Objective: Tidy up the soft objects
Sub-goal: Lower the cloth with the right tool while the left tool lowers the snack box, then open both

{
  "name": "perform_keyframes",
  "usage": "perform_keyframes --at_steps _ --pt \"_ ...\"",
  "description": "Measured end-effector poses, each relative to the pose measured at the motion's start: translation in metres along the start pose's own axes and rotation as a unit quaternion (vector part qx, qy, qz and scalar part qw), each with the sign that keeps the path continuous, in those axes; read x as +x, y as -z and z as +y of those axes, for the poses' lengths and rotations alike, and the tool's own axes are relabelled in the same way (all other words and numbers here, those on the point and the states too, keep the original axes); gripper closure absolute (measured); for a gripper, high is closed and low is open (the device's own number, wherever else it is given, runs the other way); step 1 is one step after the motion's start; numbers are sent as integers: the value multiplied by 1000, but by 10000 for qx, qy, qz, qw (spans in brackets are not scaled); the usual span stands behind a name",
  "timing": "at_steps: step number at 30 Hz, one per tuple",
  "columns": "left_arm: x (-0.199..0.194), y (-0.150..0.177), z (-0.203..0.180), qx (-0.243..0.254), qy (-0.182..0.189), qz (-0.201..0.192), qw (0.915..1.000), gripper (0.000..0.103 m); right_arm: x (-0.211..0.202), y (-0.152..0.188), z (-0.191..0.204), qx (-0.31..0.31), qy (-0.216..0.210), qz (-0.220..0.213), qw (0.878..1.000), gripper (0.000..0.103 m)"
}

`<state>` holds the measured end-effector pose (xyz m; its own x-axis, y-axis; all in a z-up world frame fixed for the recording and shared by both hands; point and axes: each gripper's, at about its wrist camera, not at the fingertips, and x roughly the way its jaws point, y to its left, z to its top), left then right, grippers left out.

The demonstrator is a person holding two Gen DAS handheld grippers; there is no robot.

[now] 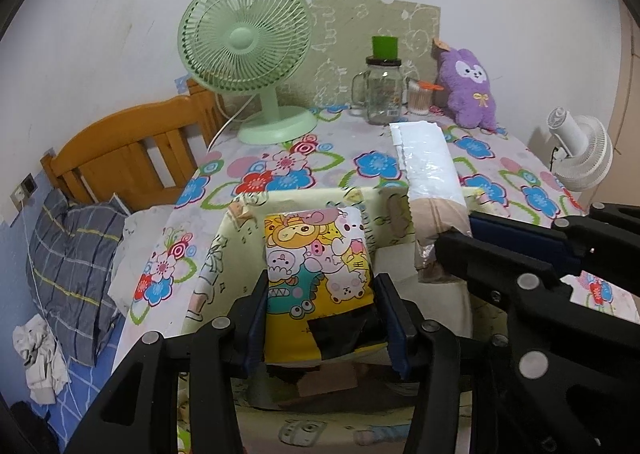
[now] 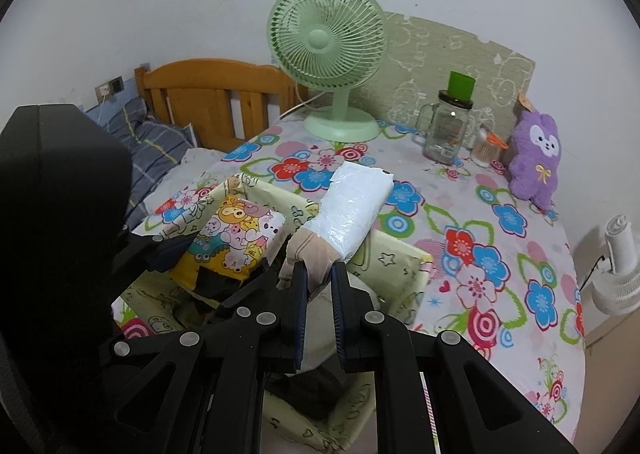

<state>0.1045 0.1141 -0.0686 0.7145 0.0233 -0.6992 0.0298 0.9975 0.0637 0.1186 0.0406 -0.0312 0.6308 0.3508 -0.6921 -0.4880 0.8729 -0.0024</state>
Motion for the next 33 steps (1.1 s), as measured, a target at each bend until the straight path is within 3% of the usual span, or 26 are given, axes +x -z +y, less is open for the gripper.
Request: perform_keyframes --at_steps 8,20,33 --pt "11 6 14 -151 -79 164 9997 49 17 0 8 23 -228 235 9995 89" --pt "9 14 17 -125 114 328 9993 29 26 1 20 -104 -493 398 9979 89" --pt "5 18 13 -160 71 442 9989 25 29 4 17 -160 -706 488 9962 85"
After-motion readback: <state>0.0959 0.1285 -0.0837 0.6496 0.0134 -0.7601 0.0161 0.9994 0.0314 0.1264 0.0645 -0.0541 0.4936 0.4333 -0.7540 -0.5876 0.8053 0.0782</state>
